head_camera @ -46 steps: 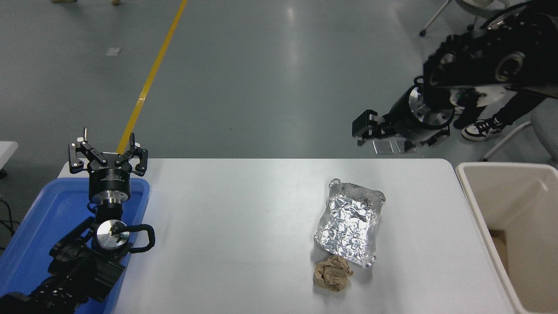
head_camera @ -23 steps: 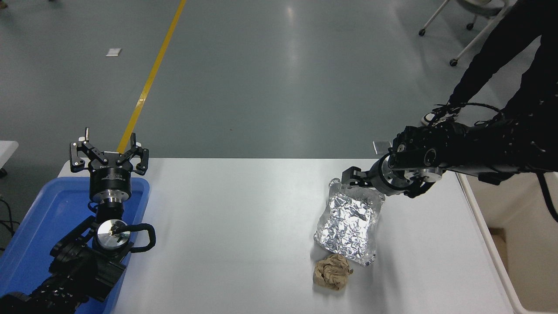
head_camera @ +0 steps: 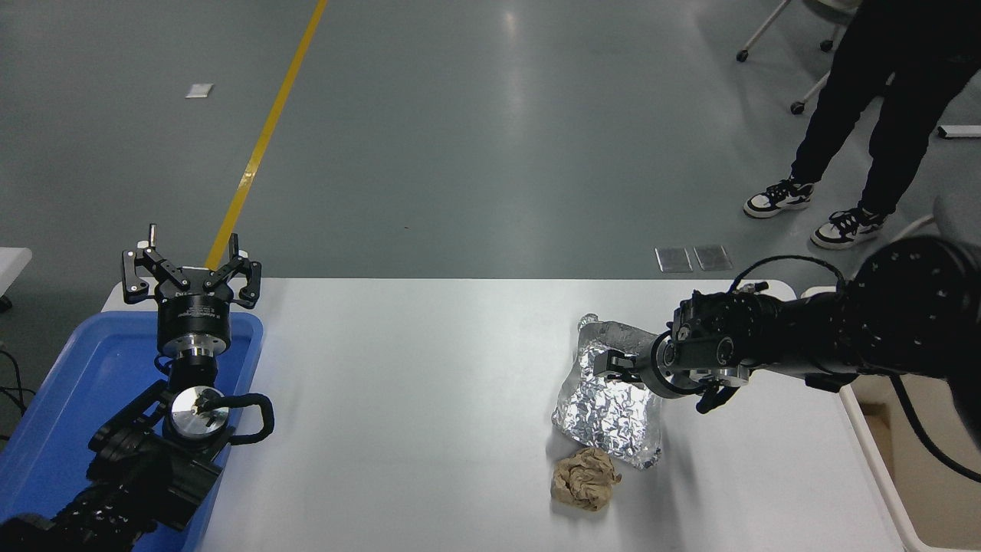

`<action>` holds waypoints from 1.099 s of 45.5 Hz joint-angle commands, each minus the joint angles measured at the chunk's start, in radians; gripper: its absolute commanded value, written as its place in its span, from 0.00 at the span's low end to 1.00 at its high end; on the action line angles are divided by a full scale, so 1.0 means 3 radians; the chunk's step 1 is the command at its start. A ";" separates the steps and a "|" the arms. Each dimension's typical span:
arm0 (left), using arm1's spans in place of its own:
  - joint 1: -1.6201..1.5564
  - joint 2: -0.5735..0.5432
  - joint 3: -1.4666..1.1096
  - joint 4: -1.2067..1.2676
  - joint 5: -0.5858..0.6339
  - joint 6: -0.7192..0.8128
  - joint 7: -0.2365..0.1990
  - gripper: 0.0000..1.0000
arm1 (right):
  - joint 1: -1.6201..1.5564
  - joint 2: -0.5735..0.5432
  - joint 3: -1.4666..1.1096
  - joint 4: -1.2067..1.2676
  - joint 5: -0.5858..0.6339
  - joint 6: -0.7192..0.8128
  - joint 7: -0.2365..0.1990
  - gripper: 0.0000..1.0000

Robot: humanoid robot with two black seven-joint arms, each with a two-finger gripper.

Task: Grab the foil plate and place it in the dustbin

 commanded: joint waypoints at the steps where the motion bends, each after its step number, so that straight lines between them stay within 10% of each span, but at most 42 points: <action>1: 0.0000 -0.0002 0.0000 0.0000 0.0000 -0.0001 0.0000 0.99 | -0.0225 -0.0006 -0.0036 -0.0207 -0.0058 -0.0080 -0.0002 0.76; 12: 0.0000 -0.0002 0.0000 0.0000 0.0000 -0.0001 0.0000 0.99 | -0.0291 -0.0016 -0.0088 -0.0217 -0.0252 -0.0091 -0.0002 0.27; 14: 0.0000 -0.0002 0.0000 0.0000 0.0000 -0.0001 0.0000 0.99 | -0.0281 -0.0026 -0.0088 -0.0217 -0.0242 -0.0086 0.0003 0.00; 50: 0.0005 0.0009 0.0000 0.0000 0.0000 -0.0001 0.0000 0.99 | 0.2248 -0.0988 -0.0818 0.1710 -0.0237 0.0149 0.0033 0.00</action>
